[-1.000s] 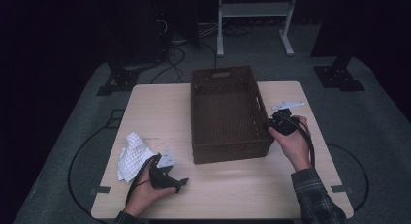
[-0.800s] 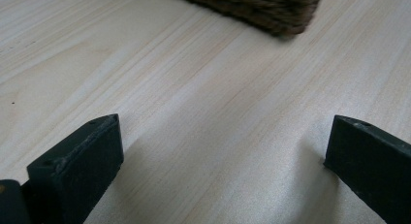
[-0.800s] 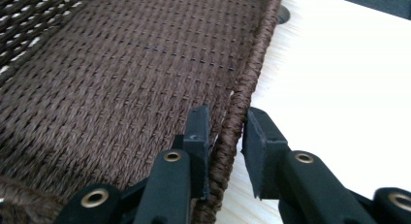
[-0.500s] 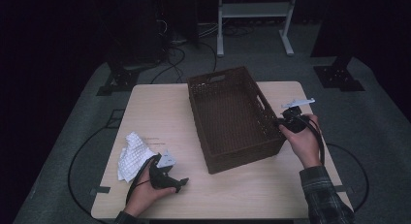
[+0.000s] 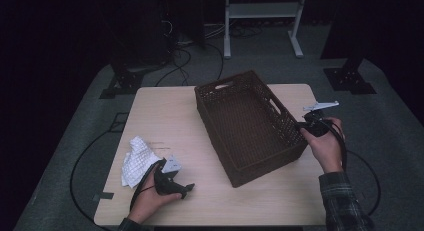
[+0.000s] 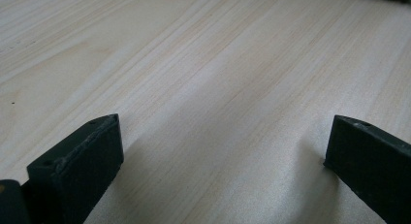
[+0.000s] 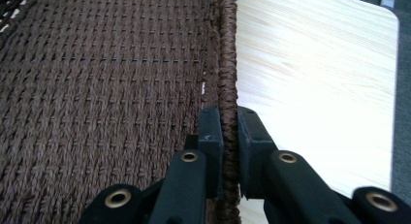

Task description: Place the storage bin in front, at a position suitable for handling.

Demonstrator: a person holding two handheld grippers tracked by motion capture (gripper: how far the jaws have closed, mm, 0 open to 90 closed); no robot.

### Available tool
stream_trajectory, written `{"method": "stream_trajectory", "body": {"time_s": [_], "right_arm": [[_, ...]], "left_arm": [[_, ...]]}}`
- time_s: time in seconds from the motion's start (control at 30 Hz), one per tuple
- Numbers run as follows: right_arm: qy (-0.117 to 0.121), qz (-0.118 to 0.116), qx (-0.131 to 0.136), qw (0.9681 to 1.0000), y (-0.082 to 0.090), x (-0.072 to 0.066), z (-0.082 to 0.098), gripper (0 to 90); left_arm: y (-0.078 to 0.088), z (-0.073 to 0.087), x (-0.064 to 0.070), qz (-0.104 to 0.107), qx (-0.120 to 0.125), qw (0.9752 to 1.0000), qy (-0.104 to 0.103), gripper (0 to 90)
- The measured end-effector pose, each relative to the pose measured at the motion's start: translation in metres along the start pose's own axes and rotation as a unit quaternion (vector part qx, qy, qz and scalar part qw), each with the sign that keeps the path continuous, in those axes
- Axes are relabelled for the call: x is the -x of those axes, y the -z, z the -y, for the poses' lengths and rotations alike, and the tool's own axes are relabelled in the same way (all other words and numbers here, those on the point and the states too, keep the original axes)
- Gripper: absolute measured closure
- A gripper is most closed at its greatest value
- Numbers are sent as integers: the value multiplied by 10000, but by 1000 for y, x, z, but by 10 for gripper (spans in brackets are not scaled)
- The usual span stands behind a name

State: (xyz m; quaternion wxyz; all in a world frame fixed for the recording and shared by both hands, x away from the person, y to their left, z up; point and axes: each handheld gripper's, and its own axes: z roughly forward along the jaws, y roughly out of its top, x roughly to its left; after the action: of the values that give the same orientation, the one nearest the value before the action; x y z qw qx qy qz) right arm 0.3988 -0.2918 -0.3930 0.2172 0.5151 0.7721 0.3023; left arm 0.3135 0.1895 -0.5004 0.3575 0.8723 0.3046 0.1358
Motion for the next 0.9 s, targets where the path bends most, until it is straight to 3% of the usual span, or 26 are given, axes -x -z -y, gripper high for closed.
{"method": "stream_trajectory", "body": {"time_s": [0.47,0.7,0.9], "right_arm": [[-110,176,-66,9998,14,25,14,813],[-81,204,-104,9997,15,26,15,808],[69,246,-91,9996,22,19,10,723]], "left_arm": [[0,0,0,-2,15,10000,18,0],[0,0,0,3,20,10000,23,0],[0,0,0,1,4,10000,7,0]]}}
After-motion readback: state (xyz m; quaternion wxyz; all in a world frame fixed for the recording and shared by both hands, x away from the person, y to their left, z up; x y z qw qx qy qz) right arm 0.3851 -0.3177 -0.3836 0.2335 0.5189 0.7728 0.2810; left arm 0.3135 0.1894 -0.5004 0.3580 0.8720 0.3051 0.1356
